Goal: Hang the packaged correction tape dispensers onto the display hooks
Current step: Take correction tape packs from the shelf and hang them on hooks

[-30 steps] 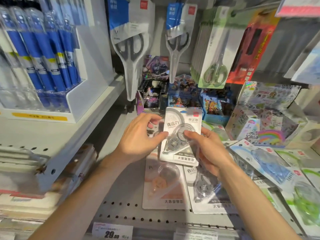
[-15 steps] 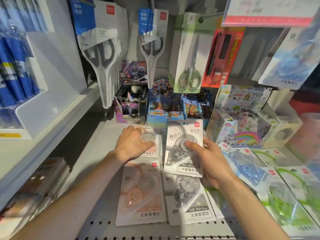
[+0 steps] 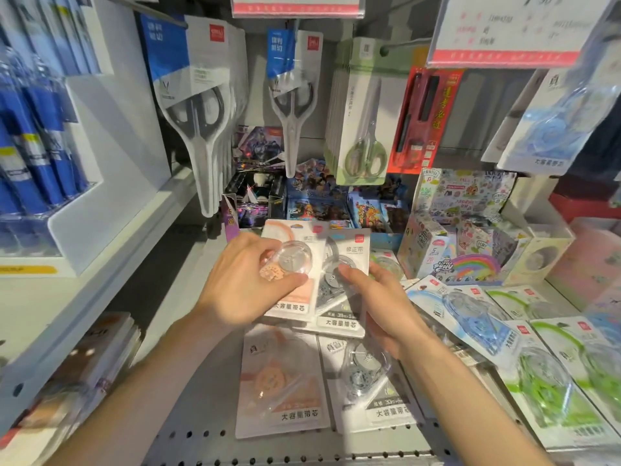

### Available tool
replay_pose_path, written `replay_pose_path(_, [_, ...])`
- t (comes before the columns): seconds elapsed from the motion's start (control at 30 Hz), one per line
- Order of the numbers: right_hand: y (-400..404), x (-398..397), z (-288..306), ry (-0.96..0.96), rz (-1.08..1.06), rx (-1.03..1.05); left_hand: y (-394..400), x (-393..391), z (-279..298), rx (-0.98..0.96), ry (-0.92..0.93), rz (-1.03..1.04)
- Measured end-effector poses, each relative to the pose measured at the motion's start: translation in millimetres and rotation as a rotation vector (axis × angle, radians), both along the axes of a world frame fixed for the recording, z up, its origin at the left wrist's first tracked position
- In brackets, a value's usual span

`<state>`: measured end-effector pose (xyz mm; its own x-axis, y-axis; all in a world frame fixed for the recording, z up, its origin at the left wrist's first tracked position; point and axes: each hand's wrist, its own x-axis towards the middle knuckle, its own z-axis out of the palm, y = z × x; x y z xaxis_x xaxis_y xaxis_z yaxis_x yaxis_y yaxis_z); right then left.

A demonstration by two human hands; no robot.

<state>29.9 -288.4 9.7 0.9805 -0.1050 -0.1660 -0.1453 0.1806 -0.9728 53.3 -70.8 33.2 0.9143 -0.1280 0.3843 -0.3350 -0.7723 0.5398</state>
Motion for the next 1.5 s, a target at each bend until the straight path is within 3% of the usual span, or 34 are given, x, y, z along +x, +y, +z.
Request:
replay_pose_path(0.13, [13.3,-9.2,13.3,-0.030,0.119,0.175,-10.3,-24.3,8.0,-0.015,-0.027,-0.054])
replay_pose_path(0.37, [-4.9,-40.8,32.7,-0.159,0.134,0.132,-20.8,-50.6,26.1,-0.157,-0.093,-0.081])
replay_pose_path(0.43, [-17.7,-49.9,37.8,-0.193,0.134,0.138,-30.9,-56.1,33.6,-0.297,-0.035,-0.084])
replay_pose_path(0.57, [-52.1,-67.8,51.6,-0.277,0.123,0.130,-68.4,-70.7,50.7,-0.727,0.263,-0.263])
replay_pose_path(0.73, [-116.4,-92.7,70.0,-0.352,0.169,0.101,-134.5,-89.2,64.1,-0.923,0.282,-0.363])
replay_pose_path(1.03, [-275.9,-127.0,99.8,-0.473,0.076,-0.037,-268.0,-126.3,97.3,-1.084,0.114,-0.315])
replay_pose_path(1.13, [-317.5,-126.0,106.0,-0.509,0.034,-0.071,-288.6,-129.2,108.9,-1.051,-0.004,-0.237])
replay_pose_path(1.33, [-350.4,-113.8,118.0,-0.562,0.020,-0.145,-299.8,-121.7,133.4,-0.938,-0.134,-0.137])
replay_pose_path(1.5, [-351.0,-97.3,121.0,-0.597,0.003,-0.198,-296.6,-108.5,145.3,-0.971,-0.198,-0.133])
